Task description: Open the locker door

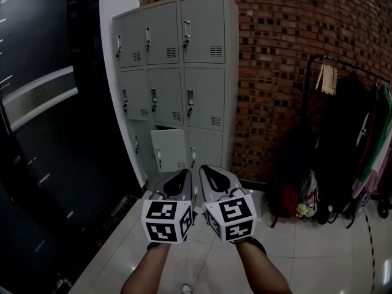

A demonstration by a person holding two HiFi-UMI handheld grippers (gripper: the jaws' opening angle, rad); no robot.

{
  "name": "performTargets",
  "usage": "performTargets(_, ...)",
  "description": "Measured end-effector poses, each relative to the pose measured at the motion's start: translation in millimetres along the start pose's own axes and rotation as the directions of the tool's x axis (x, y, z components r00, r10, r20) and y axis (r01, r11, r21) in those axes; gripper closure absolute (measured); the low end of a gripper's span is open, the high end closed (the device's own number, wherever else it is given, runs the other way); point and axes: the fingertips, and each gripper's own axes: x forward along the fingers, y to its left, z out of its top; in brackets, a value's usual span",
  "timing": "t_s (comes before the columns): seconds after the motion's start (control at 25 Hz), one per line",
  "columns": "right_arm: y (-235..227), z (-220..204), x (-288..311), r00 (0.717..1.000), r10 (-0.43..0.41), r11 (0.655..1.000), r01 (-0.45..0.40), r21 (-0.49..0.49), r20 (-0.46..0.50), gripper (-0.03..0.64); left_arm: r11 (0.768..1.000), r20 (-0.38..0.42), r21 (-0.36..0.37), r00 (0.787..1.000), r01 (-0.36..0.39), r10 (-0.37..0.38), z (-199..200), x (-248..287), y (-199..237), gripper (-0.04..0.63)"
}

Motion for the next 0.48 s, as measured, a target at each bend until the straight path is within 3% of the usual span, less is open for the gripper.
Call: performTargets(0.48, -23, -14, 178, 1.0, -0.026, 0.999, 0.026, -0.028, -0.014, 0.618, 0.999, 0.036, -0.01, 0.998, 0.046, -0.045, 17, 122, 133, 0.589)
